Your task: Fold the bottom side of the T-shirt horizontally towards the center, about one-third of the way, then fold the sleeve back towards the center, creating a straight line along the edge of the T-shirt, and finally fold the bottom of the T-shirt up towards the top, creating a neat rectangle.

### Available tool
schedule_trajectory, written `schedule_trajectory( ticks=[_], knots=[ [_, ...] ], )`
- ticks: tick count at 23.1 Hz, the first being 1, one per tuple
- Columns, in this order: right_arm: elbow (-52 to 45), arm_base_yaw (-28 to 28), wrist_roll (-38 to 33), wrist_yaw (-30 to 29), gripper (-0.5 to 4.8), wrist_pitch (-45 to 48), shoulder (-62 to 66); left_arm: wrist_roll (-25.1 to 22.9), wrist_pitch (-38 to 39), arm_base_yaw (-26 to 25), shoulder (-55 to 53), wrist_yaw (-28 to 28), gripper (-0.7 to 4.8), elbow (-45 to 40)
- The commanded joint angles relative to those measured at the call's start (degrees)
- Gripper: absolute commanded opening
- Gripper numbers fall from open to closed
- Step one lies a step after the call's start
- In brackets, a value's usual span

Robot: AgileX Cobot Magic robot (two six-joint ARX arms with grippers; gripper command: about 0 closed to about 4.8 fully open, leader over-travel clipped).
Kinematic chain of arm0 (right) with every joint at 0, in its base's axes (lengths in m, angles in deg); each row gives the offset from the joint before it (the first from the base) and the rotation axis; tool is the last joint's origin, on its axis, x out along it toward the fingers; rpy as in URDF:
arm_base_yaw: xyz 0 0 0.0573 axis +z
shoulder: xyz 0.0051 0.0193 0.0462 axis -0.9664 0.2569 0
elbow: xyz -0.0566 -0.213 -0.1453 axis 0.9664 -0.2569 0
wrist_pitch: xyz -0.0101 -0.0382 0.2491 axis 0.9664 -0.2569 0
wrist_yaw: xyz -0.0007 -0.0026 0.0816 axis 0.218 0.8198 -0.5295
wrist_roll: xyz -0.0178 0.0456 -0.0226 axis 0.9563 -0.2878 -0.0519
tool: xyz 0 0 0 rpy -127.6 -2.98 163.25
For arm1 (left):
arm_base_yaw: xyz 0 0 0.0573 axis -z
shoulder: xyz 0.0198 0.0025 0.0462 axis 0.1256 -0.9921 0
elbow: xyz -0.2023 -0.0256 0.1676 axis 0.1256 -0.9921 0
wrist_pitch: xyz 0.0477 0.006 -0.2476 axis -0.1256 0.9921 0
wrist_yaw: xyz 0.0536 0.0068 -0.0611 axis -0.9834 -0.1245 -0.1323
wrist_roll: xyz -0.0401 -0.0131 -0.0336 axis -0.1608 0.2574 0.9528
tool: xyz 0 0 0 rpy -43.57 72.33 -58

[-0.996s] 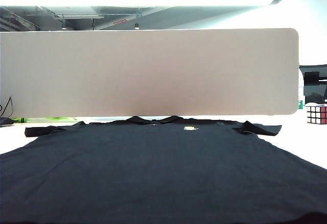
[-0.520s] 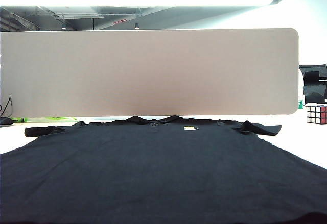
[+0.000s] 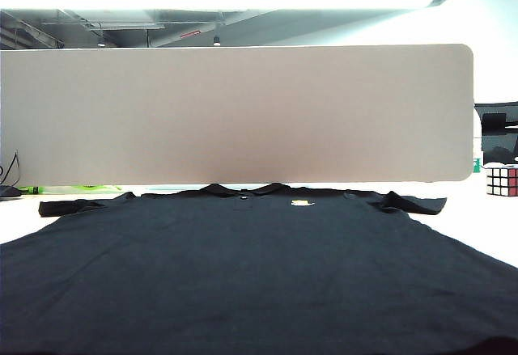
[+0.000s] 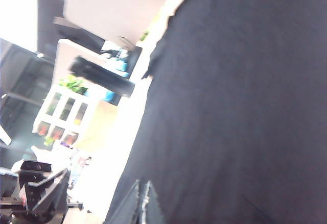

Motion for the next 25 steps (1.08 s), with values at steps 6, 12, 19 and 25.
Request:
schedule_trajectory(
  ticks=[6,12,19,25],
  knots=[
    [5.38,3.43,9.05,9.68,-0.05,6.71,5.25,-8.70,-9.99,11.13,-0.28,-16.41,-0.06,0.26],
    [14.23,4.07,18.58,9.18,-0.05,6.14,22.60,-14.43,-8.94,11.26,-8.22,-17.59,-0.06,1.62],
    [30.01,10.69,38.23,12.17,-0.05,-11.80,44.15,-34.67,-5.86,11.23,-31.12,-19.32,-0.06,16.72],
    [32.65,7.98,44.54,13.09,-0.05,-26.97,48.85,-41.38,4.37,3.61,-48.13,-4.59,-0.06,25.05]
  ],
)
